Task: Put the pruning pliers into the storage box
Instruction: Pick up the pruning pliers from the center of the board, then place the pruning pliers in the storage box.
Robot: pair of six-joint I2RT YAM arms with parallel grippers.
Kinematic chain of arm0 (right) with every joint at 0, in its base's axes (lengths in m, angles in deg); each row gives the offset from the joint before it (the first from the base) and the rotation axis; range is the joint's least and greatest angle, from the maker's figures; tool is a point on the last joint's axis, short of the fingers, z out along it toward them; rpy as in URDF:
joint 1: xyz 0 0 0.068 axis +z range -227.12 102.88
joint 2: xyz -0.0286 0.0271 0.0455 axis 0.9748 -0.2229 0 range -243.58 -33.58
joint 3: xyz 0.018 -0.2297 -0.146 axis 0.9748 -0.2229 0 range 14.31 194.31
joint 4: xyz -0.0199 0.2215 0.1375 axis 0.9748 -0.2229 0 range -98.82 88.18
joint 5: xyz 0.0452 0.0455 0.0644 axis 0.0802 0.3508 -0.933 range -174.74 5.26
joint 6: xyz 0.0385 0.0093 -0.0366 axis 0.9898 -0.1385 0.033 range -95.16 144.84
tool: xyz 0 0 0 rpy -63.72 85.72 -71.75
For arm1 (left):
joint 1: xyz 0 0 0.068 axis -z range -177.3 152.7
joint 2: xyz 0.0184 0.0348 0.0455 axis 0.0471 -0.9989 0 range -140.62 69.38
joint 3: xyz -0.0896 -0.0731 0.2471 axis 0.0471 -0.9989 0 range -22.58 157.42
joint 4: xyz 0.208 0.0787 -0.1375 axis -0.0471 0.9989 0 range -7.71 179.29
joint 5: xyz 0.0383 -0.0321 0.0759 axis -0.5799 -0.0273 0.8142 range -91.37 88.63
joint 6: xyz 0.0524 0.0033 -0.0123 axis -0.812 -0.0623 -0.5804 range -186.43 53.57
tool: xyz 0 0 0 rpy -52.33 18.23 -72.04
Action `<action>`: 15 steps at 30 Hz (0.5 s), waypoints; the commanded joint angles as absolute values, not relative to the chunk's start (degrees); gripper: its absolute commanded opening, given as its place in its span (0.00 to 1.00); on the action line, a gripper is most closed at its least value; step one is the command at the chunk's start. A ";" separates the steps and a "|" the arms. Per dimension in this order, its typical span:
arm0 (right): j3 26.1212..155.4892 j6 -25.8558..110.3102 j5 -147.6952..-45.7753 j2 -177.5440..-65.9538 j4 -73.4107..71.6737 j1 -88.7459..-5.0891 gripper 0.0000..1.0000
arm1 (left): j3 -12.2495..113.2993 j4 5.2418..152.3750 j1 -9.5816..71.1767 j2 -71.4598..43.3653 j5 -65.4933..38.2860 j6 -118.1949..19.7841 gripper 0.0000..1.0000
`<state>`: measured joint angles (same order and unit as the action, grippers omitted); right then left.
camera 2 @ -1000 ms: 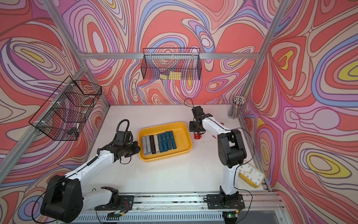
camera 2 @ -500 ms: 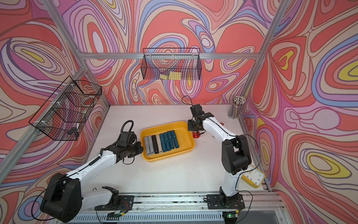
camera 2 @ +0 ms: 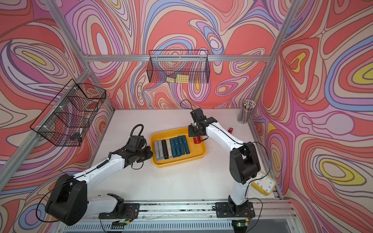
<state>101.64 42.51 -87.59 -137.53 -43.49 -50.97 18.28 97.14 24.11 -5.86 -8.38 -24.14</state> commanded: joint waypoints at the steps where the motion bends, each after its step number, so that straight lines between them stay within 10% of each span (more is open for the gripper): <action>1: 102.78 43.30 -88.15 -139.37 -41.93 -50.28 0.00 | 19.42 97.80 24.84 -6.74 -8.96 -24.14 0.02; 15: 101.51 44.06 -88.54 -142.52 -39.74 -49.48 0.00 | 19.25 99.61 24.85 -5.50 -8.03 -25.39 0.03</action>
<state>101.64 43.58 -88.27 -141.74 -41.57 -49.92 18.59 97.51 24.15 -6.04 -8.20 -24.30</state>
